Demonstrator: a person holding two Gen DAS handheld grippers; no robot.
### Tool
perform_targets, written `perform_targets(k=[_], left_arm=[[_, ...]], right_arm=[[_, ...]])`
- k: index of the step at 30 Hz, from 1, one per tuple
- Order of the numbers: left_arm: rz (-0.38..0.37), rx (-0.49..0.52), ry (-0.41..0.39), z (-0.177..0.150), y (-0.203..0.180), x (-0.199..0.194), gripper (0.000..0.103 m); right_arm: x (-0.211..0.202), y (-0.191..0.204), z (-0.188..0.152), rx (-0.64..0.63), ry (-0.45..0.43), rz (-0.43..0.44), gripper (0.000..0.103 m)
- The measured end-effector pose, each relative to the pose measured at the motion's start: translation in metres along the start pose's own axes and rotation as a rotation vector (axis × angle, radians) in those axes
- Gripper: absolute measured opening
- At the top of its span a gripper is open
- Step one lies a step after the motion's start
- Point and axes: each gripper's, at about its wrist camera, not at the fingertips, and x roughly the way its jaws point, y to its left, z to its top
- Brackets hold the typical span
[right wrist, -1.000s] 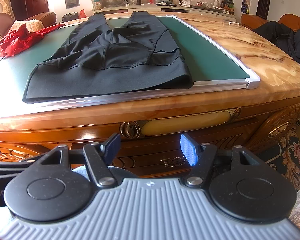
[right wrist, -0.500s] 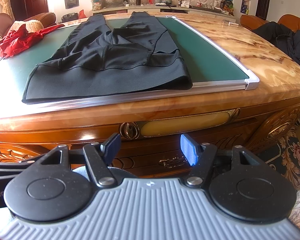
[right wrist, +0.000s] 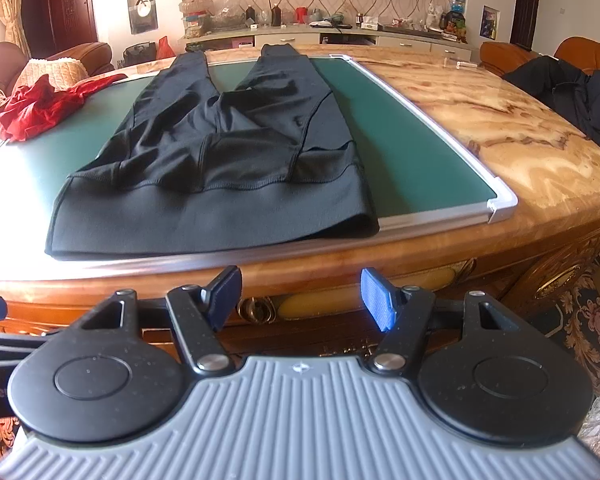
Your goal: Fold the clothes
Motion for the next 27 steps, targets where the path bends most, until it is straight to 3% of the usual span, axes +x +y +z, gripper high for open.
perform_targets(k=[16,22,27], left_arm=[[-0.008,0.013,-0.041,0.058,0.023,0.006,0.103],[-0.007,-0.014,-0.036,0.076,0.049,0.012,0.103],[0.005,-0.045,-0.035,0.091,0.078,0.018,0.103]], right_arm=[[0.009,0.018,0.040,-0.066,0.013,0.100,0.074],[0.014,0.031,0.048,-0.082,0.001,0.128,0.074],[0.023,0.055,0.061,-0.146,0.043,0.218,0.074]])
